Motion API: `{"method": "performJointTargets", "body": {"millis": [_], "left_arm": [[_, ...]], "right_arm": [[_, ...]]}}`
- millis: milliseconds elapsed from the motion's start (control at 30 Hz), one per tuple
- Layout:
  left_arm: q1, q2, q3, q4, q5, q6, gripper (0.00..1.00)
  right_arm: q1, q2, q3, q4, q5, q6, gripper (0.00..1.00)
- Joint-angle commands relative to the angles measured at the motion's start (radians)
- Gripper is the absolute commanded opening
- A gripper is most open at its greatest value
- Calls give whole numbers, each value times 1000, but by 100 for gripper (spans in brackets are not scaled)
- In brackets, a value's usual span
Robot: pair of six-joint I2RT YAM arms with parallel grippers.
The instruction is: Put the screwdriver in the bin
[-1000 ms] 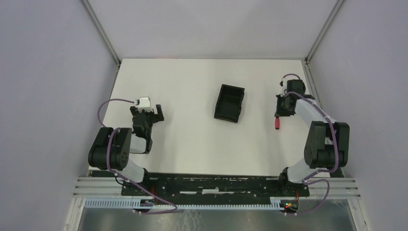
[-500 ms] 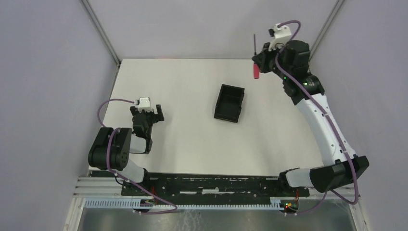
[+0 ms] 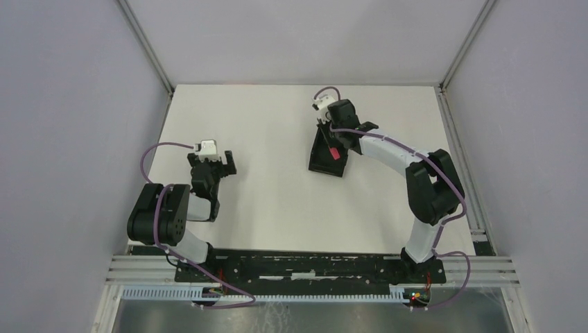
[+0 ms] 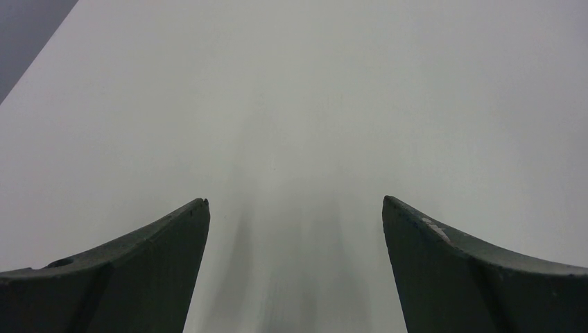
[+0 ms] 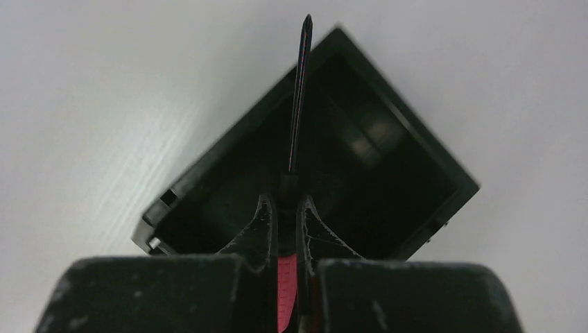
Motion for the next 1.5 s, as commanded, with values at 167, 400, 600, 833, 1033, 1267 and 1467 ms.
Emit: {"method": "performJointTargets", "body": {"millis": [167,400,600,833,1033,1267,1467], "left_arm": [[3,-18,2,27,8,-15,100],[4,-18,3,27,8,-15,100],[4,-18,3,27,8,-15,100],[3,-18,3,27,8,-15,100],[4,-18,2,27,7,-15,100],[3,-18,3,27,8,-15,100],[3,-18,3,27,8,-15,100]], "right_arm": [[-3,-25,-171,133,67,-6,0],[4,-22,-123,107,67,30,42],[7,-105,-50,82,80,58,49],[-1,-328,-114,153,114,53,98],[-48,-605,-388,346,191,6,98],[-170,-869,-844,543,339,69,98],[-220,-990,-1147,711,475,134,98]]}}
